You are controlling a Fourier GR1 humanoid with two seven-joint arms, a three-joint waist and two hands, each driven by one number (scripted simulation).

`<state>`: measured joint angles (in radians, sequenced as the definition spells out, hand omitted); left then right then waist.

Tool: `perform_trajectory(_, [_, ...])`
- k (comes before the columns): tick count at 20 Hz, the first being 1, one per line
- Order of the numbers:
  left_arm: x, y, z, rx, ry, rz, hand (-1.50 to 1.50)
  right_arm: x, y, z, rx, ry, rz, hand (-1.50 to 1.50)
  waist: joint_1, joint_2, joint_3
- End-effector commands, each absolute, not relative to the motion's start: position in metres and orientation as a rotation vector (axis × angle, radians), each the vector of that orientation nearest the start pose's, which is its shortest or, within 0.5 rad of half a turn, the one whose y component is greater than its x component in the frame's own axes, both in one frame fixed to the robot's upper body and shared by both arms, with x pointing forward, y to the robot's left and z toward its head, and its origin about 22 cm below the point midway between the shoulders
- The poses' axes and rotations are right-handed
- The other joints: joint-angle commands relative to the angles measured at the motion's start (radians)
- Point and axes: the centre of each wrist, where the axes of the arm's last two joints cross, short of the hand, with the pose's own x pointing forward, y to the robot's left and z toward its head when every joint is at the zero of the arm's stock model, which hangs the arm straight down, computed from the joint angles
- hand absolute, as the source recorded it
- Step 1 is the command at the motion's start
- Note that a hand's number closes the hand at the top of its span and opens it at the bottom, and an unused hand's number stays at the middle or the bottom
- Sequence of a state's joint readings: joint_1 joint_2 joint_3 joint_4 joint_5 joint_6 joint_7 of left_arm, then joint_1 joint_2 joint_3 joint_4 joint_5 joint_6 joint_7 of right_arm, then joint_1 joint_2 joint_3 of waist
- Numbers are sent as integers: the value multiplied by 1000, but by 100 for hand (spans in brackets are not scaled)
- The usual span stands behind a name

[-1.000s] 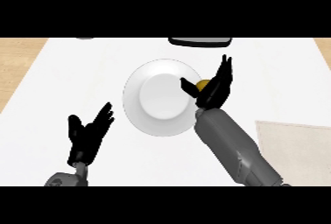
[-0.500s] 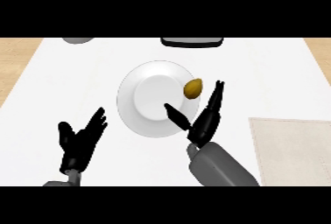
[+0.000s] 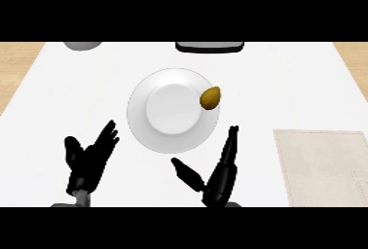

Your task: Pick the lemon from the placemat and place it in the plate

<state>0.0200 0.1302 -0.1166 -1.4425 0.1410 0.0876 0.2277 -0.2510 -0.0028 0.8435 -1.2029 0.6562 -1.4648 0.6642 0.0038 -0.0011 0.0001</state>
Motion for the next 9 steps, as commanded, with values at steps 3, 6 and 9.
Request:
perform_trajectory(3, [229,234,-44,7,-1187,-4,0,182,-39,-61,-720,-1546,-128,-150,-2,0,-1])
perform_trajectory(6, [242,256,-27,9,-1175,10,0,171,-41,-54,-708,-1527,-131,-150,-5,-1,-1])
perform_trajectory(9, [238,241,-24,14,-1180,-1,0,158,-40,-51,-704,-1529,-118,-150,-6,-1,-1])
